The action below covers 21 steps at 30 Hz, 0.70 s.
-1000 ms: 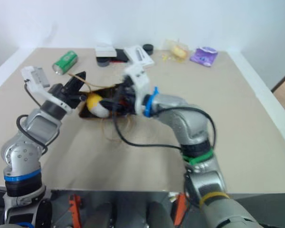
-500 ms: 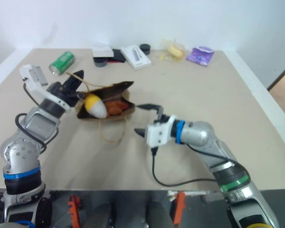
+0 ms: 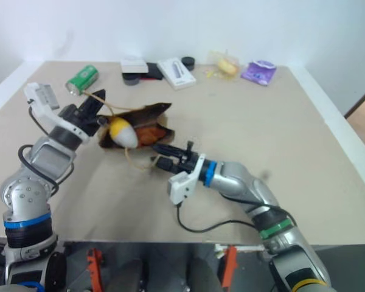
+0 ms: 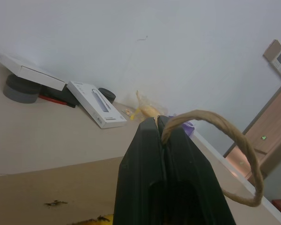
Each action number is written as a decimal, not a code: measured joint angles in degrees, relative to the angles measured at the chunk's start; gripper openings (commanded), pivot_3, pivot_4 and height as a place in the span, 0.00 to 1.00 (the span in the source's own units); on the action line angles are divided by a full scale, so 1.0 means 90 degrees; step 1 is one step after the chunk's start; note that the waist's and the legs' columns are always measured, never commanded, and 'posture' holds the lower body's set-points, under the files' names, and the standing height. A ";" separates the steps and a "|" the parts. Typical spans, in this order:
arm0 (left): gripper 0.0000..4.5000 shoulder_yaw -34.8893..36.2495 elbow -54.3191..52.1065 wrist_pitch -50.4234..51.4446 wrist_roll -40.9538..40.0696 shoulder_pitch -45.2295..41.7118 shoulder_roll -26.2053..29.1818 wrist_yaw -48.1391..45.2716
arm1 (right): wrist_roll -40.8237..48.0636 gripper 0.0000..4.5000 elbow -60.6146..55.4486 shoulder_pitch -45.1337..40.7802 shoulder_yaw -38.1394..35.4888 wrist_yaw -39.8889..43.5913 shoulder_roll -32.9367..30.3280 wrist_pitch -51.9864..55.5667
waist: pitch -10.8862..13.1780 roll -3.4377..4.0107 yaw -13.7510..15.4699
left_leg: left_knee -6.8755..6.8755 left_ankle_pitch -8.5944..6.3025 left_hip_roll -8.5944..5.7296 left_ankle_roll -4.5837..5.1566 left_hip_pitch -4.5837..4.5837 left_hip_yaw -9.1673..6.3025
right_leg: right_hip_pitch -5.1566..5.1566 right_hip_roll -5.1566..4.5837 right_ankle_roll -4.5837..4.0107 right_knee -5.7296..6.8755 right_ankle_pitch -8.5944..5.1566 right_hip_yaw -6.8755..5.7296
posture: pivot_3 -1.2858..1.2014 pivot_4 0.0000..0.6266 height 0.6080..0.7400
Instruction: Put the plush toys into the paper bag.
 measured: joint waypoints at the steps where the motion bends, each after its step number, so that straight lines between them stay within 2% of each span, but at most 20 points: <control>1: 0.00 0.0018 0.0001 0.0000 -0.0001 0.0000 0.0000 0.0012 | 0.0129 0.03 -0.0001 -0.0021 -0.0077 0.0000 0.0003 0.0073 | 0.0000 0.0000 0.0000 | 0.0000 0.0001 0.0000 0.0001 0.0000 -0.0001 | 0.0000 0.0000 -0.0001 0.0000 0.0001 -0.0001 | 0.52 0.24 1.00; 11: 0.00 0.0320 0.0133 0.0165 -0.0563 -0.0478 -0.0001 0.0604 | 0.1498 0.01 -0.0484 -0.0865 -0.0813 0.0438 -0.0017 0.1106 | 0.0007 -0.0009 0.0001 | -0.0003 0.0015 0.0000 0.0008 -0.0001 -0.0016 | 0.0004 0.0002 -0.0006 0.0000 0.0019 -0.0015 | 0.52 0.24 1.00; 19: 0.00 0.0322 0.0125 0.0350 -0.0924 -0.0392 0.0000 0.0842 | 0.2103 0.01 -0.0711 -0.0852 -0.0887 0.0927 0.0039 0.1871 | 0.0007 -0.0009 0.0002 | -0.0004 0.0015 0.0000 0.0008 -0.0002 -0.0018 | 0.0003 0.0000 -0.0006 0.0001 0.0019 -0.0017 | 0.52 0.24 1.00; 21: 0.12 0.0321 0.0126 0.0415 -0.0979 -0.0281 0.0000 0.0863 | 0.2180 0.00 -0.0756 -0.0770 -0.0880 0.1057 0.0061 0.2091 | 0.0007 -0.0009 0.0002 | -0.0005 0.0015 0.0001 0.0008 -0.0002 -0.0017 | 0.0003 0.0000 -0.0006 0.0001 0.0019 -0.0017 | 0.52 0.24 1.00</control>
